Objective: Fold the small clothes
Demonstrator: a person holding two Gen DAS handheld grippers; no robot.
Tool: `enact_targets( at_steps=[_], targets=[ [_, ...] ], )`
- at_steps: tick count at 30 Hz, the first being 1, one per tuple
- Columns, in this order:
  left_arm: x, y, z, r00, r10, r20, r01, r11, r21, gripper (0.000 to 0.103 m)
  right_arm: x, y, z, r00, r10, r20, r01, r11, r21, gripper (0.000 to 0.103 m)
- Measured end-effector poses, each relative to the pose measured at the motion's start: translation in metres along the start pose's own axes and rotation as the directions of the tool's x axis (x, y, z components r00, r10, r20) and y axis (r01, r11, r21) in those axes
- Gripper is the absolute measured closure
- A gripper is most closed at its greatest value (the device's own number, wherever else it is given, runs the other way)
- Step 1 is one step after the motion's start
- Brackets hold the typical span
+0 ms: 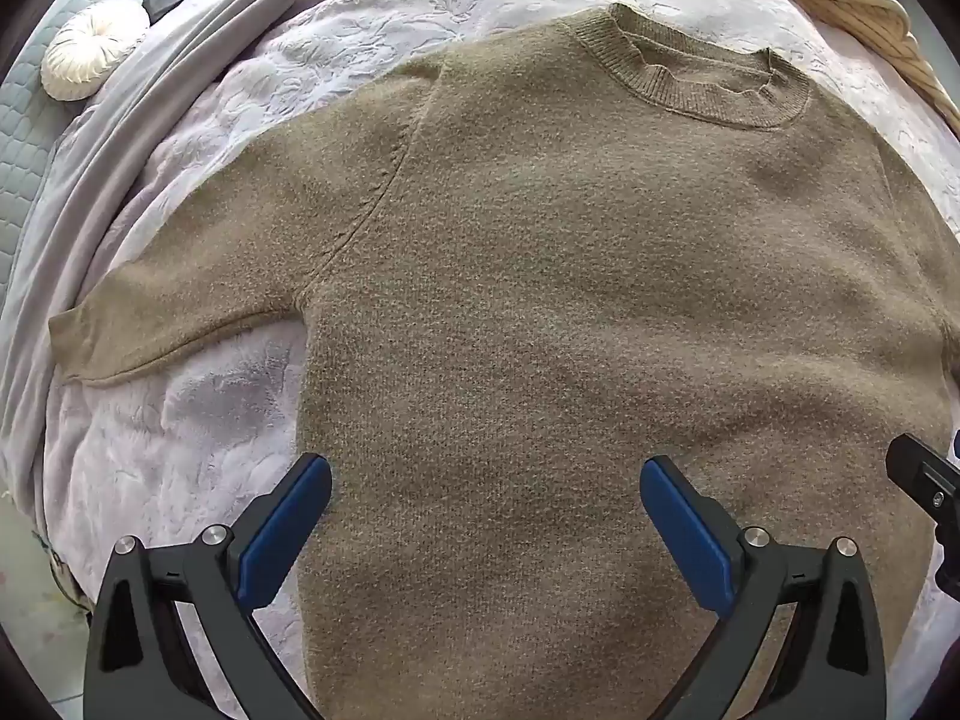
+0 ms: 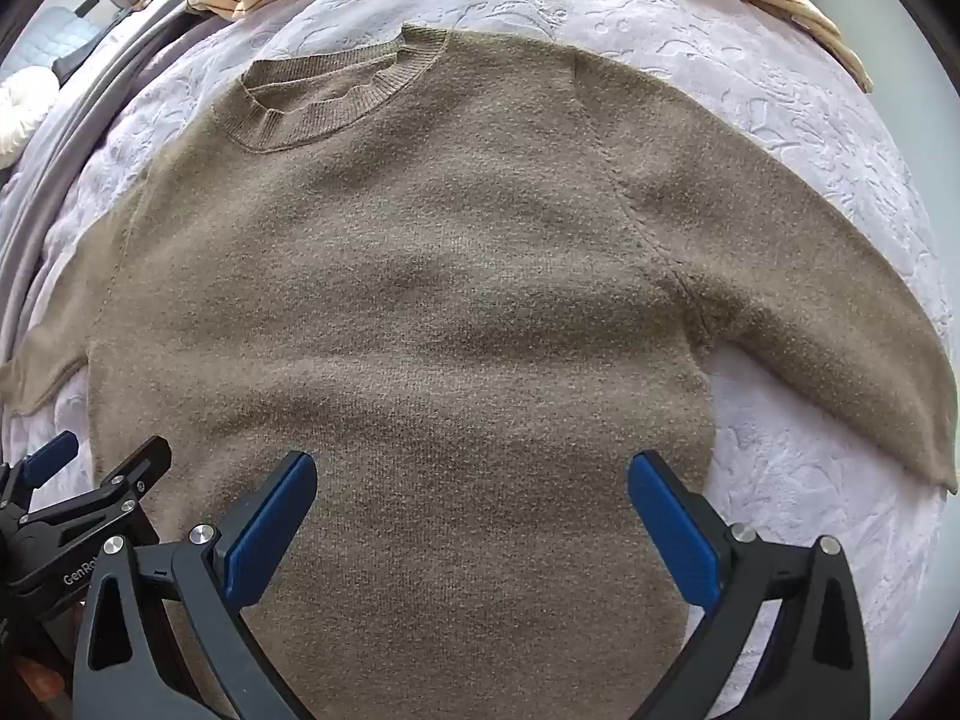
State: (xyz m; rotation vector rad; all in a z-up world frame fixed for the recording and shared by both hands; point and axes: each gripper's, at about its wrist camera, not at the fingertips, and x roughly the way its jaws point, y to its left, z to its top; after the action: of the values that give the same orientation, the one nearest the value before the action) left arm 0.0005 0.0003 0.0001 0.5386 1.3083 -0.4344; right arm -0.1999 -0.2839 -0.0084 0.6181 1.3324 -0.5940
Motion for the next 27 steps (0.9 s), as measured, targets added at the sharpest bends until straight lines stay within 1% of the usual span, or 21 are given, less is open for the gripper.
enact_targets(
  at_steps=[10, 11, 16, 17, 25, 27],
  targets=[
    [0.004, 0.004, 0.006, 1.0, 0.006, 0.0, -0.006, 1.0, -0.008, 0.0, -0.001, 0.007, 0.0, 1.0, -0.017, 0.0, 0.017, 1.0, -0.014, 0.0],
    [0.004, 0.011, 0.0, 1.0, 0.008, 0.007, -0.008, 1.0, 0.004, 0.0, -0.001, 0.007, 0.001, 1.0, -0.018, 0.0, 0.018, 1.0, -0.015, 0.0],
    [0.006, 0.013, 0.003, 1.0, 0.01, 0.011, -0.01, 1.0, -0.002, 0.0, 0.0, 0.009, 0.004, 1.0, -0.025, -0.002, 0.025, 1.0, -0.012, 0.0],
    [0.005, 0.009, 0.0, 1.0, 0.024, 0.014, -0.024, 1.0, -0.003, 0.0, 0.0, 0.009, 0.004, 1.0, -0.027, -0.002, 0.027, 1.0, -0.01, 0.0],
    [0.007, 0.011, 0.0, 0.999, 0.039, 0.023, -0.039, 0.999, -0.007, 0.0, 0.004, 0.006, 0.004, 1.0, -0.03, -0.01, 0.03, 1.0, -0.004, 0.0],
    [0.007, 0.011, 0.0, 0.997, 0.066, 0.038, -0.066, 0.998, -0.005, 0.0, 0.004, 0.006, 0.003, 0.999, -0.031, -0.01, 0.031, 1.0, -0.002, 0.0]
  ],
)
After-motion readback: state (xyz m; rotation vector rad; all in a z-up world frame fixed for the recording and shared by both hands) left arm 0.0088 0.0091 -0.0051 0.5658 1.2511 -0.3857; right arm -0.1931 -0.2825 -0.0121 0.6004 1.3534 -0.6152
